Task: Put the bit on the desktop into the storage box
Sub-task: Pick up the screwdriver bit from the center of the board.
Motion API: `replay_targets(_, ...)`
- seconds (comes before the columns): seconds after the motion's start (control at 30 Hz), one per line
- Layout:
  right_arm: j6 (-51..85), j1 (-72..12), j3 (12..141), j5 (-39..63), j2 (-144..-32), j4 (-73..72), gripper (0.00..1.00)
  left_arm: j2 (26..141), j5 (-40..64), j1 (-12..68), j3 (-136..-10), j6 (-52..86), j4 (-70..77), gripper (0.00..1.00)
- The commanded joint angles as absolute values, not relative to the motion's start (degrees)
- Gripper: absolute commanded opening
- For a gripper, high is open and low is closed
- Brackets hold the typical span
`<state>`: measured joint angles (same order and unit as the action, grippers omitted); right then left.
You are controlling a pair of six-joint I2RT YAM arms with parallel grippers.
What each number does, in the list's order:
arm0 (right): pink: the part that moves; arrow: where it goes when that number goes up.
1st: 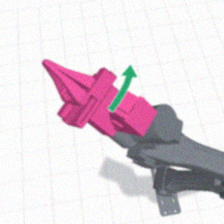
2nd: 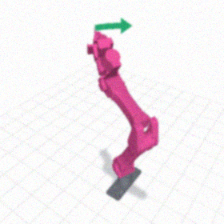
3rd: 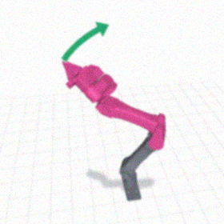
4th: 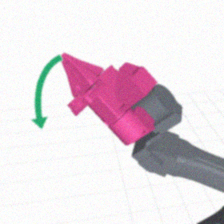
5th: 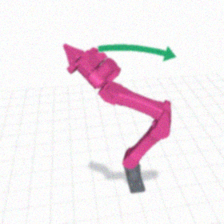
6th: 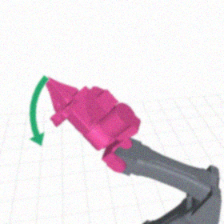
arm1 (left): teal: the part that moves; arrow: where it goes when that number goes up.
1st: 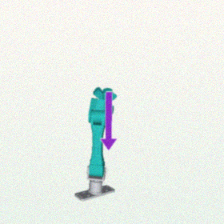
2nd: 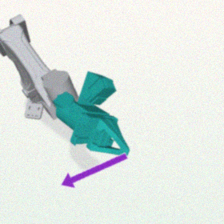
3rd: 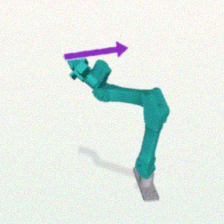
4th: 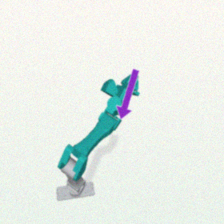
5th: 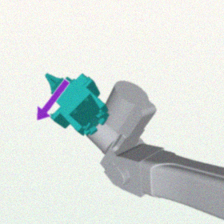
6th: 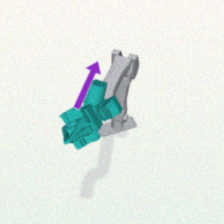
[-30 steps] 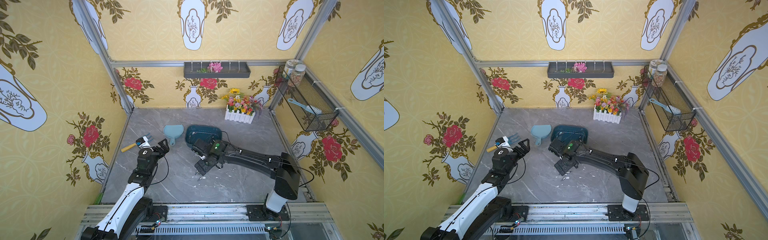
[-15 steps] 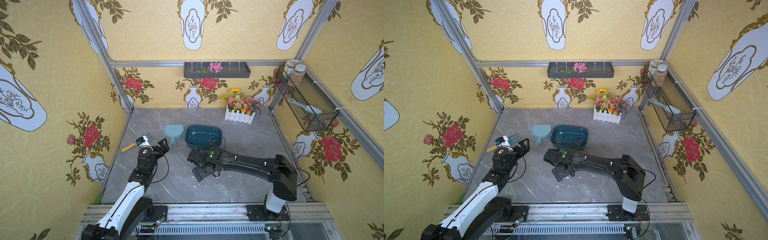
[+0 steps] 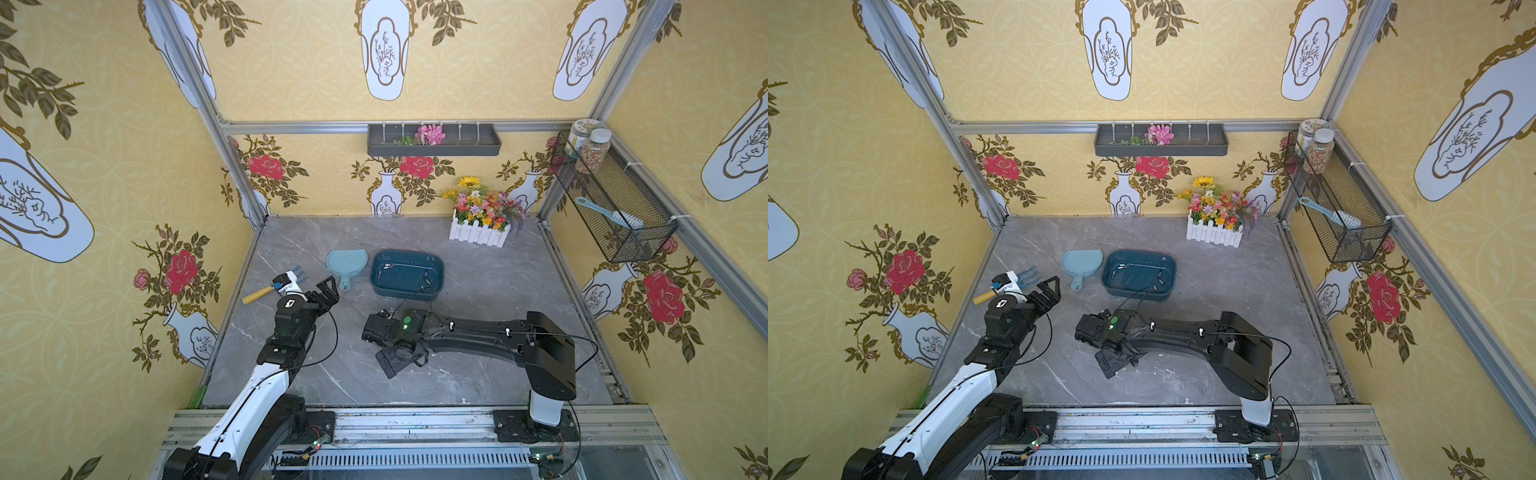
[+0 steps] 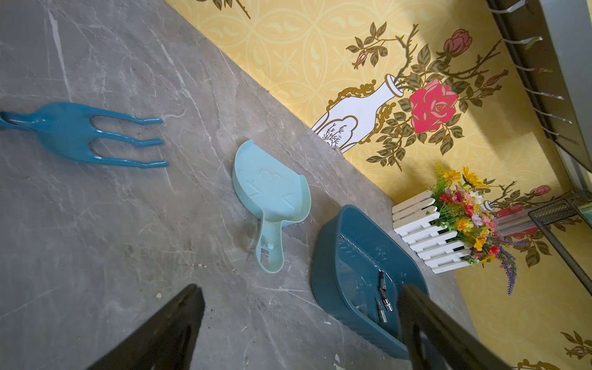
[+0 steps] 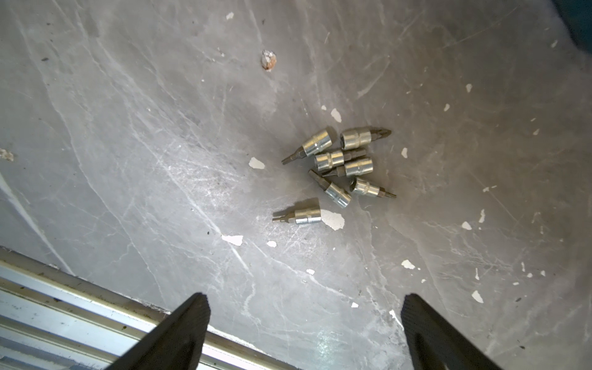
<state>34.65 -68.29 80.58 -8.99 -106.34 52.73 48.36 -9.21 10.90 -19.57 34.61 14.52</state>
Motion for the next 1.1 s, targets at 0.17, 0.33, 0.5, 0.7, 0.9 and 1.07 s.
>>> replay_targets(0.17, 35.3, -68.6, 78.6, -7.9, -107.3, 50.3, 0.98, 50.3, -8.7, 10.9, -18.8, 36.2, 16.7, 1.00)
replay_targets(0.33, 35.2, -68.5, 77.5, -6.7, -108.2, 48.6, 1.00, 50.7, -8.9, 10.9, -18.3, 36.6, 17.4, 1.00)
replay_targets(0.5, 35.3, -67.8, 77.6, -6.3, -109.5, 47.3, 0.93, 50.9, -8.7, 10.8, -18.6, 36.5, 17.1, 1.00)
replay_targets(0.7, 35.1, -65.8, 76.4, -3.8, -110.7, 44.8, 0.80, 50.7, -8.8, 10.8, -19.0, 36.4, 16.6, 1.00)
replay_targets(0.9, 34.2, -64.8, 75.9, -1.0, -111.5, 43.2, 0.73, 51.0, -9.0, 10.8, -19.0, 36.4, 16.5, 1.00)
replay_targets(1.07, 33.8, -64.8, 76.2, 0.6, -112.5, 43.0, 0.69, 51.3, -9.1, 10.8, -19.1, 36.4, 16.4, 1.00)
